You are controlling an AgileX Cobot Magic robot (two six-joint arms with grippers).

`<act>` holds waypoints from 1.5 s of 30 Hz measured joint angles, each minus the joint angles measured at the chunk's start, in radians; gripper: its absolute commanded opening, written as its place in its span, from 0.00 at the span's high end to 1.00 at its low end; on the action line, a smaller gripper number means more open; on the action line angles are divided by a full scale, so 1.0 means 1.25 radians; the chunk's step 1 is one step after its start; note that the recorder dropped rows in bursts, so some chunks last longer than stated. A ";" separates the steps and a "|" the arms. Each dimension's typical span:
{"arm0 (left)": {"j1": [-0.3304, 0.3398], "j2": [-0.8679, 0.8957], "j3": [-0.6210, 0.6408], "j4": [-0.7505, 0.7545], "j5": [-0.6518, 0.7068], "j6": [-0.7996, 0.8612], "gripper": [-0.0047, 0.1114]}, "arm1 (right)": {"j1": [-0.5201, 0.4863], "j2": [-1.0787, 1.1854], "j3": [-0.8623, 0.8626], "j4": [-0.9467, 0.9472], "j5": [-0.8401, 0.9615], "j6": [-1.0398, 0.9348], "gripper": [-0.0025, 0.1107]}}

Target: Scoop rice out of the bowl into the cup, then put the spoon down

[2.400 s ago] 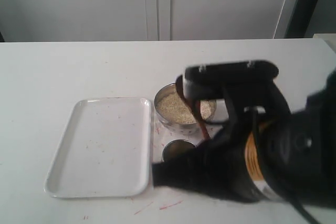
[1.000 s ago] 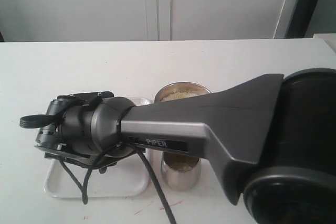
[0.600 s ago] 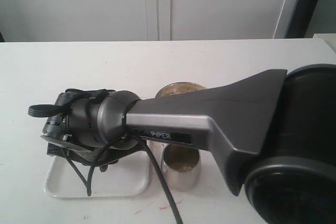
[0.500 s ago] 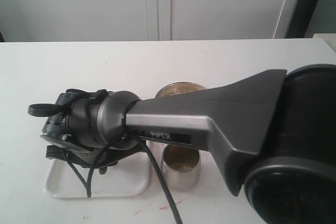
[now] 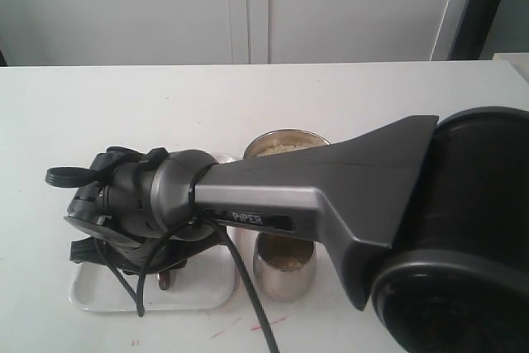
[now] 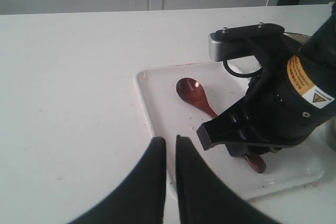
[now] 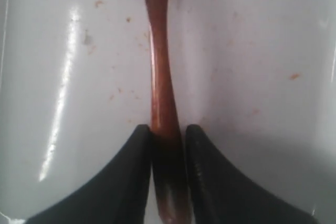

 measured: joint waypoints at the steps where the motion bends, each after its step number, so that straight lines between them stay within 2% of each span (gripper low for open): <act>1: 0.000 0.000 0.000 0.000 0.000 0.000 0.84 | 0.000 0.000 0.000 0.000 -0.004 0.000 0.69; 13: 0.000 0.000 0.000 0.000 0.000 0.000 0.84 | 0.000 -0.002 0.000 -0.003 -0.021 0.000 0.69; 20: 0.000 0.000 0.000 0.000 0.000 0.000 0.84 | 0.000 -0.073 0.000 -0.005 0.002 -0.028 0.69; 24: 0.000 0.000 0.000 0.000 0.000 0.000 0.84 | 0.000 -0.130 0.000 -0.025 0.076 -0.099 0.69; 30: 0.000 0.000 0.000 0.000 0.000 0.000 0.84 | 0.000 -0.207 0.014 -0.058 0.186 -0.333 0.69; 34: 0.000 0.000 0.000 0.000 0.000 0.000 0.84 | 0.009 -0.272 0.080 -0.059 0.181 -0.395 0.69; 40: 0.000 0.000 0.000 0.000 0.000 0.000 0.84 | 0.033 -0.426 0.224 -0.058 0.093 -0.413 0.69; 45: 0.000 0.000 0.000 0.000 0.000 0.000 0.84 | 0.039 -0.569 0.358 -0.061 0.085 -0.413 0.69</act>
